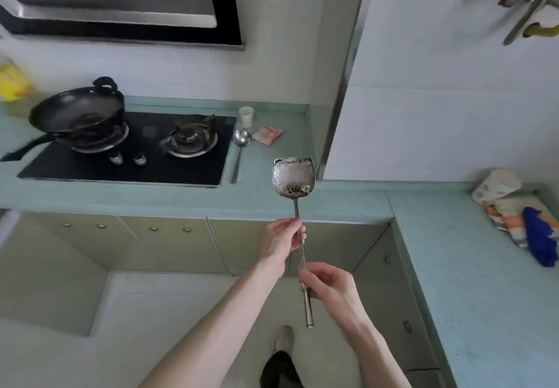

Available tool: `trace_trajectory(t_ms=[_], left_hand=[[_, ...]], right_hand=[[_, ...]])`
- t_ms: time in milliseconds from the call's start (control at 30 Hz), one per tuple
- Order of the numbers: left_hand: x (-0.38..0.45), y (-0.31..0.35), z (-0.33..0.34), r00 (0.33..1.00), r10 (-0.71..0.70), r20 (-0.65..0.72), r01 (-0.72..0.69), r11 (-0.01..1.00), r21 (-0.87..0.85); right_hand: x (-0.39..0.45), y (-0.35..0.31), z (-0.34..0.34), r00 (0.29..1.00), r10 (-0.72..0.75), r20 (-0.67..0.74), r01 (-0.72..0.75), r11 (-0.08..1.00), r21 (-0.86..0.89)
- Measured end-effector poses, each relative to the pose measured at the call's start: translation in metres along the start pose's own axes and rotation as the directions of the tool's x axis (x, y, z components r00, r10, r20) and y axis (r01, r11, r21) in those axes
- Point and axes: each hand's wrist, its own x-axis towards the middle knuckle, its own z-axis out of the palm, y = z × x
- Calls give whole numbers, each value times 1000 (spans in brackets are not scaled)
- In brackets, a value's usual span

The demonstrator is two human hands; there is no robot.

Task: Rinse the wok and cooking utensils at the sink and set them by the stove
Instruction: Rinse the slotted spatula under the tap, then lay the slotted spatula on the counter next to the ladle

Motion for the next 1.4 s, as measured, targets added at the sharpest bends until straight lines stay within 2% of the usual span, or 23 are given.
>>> trace_trajectory(t_ms=[333,633,867,1200,1400], left_hand=[[92,59,-34,991,-13,-130,20,999,48],[169,116,-51,987,-41,-153,42,999,2],[226,141,-60,991,-63,-115,62,998,-20],[317,168,-77,979,-195,60,194,981,29],[354,178,-73,970,-243,25,242,970,34]], right_hand=[[114,-26,52,995,44,85,-46,999,23],[201,-60,90,990,39,136,-38,999,-7],[257,-72,116,998,46,38,-46,999,-9],[322,-73,155,988,15,-152,-16,1000,-3],[358,-79,160,984,18,-179,-26,999,-40]])
